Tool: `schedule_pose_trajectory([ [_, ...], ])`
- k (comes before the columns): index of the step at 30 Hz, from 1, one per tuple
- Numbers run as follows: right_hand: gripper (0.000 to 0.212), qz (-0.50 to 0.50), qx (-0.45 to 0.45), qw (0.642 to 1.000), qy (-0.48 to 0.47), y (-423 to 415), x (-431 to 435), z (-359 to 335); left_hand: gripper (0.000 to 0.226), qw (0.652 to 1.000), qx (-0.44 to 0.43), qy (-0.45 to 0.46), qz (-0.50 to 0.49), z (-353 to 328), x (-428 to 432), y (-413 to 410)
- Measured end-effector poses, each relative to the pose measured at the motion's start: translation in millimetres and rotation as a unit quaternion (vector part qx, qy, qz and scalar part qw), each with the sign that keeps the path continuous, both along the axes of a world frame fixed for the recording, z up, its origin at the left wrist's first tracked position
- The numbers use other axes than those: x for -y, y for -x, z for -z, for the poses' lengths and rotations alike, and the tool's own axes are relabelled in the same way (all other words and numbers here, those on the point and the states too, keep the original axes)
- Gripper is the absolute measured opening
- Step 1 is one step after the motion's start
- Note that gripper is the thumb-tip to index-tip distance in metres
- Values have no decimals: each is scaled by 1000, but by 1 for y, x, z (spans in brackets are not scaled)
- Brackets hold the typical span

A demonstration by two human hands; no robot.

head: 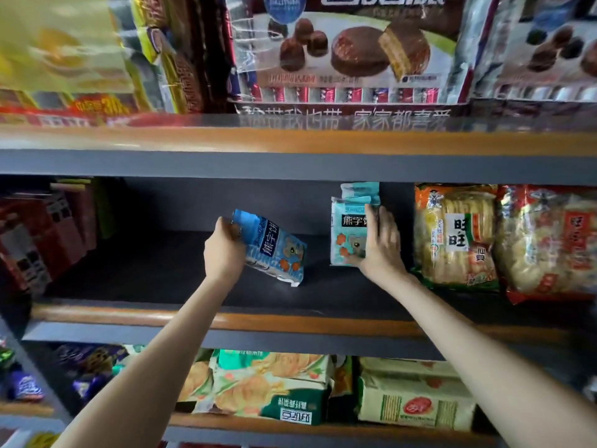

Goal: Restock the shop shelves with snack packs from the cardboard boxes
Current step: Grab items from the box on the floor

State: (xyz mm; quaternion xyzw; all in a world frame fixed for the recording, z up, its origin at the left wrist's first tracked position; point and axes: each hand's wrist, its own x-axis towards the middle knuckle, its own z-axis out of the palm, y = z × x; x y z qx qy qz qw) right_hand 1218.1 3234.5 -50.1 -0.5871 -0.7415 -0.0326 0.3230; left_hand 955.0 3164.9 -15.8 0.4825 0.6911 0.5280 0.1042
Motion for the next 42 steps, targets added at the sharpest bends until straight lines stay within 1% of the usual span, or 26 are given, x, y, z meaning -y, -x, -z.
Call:
schedule_pose_trajectory([
  [1, 118, -13, 118, 993, 13, 0, 1, 0, 14, 1000, 2, 0, 9, 1, -5, 1],
  [2, 114, -31, 199, 979, 35, 0, 1, 1, 15, 1000, 3, -2, 18, 1, -8, 1],
  [3, 109, -45, 246, 967, 59, 0, -2, 1, 15, 1000, 0, -5, 26, 2, -12, 0],
  [5, 100, -53, 276, 956, 87, -3, -12, 1, 12, 999, -20, -16, 39, 2, -17, -2],
  [7, 94, -56, 302, 947, 93, -5, -21, 0, 11, 998, -41, -26, 51, 2, -20, -4],
  [11, 76, -66, 358, 931, 40, 1, -31, -6, 9, 995, -72, -23, 60, 5, -22, -4],
  [13, 69, -69, 380, 922, 32, 6, -34, -9, 9, 995, -75, -23, 66, 6, -21, -2],
  [15, 67, -58, 389, 918, 50, 8, -37, -8, 10, 995, -69, -23, 69, 7, -21, -1],
  [17, 69, -48, 387, 919, 64, 6, -39, -7, 12, 995, -61, -23, 70, 7, -20, -1],
  [21, 71, -44, 377, 921, 83, 5, -39, -9, 9, 996, -65, -9, 60, 4, -16, -4],
  [24, 68, -52, 336, 932, 127, 10, -39, -13, 4, 993, -107, 24, 31, 0, -13, -7],
  [27, 63, -65, 303, 940, 142, 8, -45, -11, 2, 990, -138, 38, 14, 0, -8, -8],
  [32, 63, -63, 276, 950, 135, -9, -49, -6, 7, 991, -128, 31, 29, 5, 4, -1],
  [38, 66, -65, 300, 945, 115, -22, -41, -10, 5, 992, -114, 3, 49, 8, 12, 0],
  [40, 67, -59, 324, 939, 97, -26, -40, -10, 7, 991, -118, -13, 61, 7, 12, -1],
  [42, 72, -45, 339, 934, 98, -28, -38, -11, 11, 990, -121, -30, 65, 6, 11, -4],
])
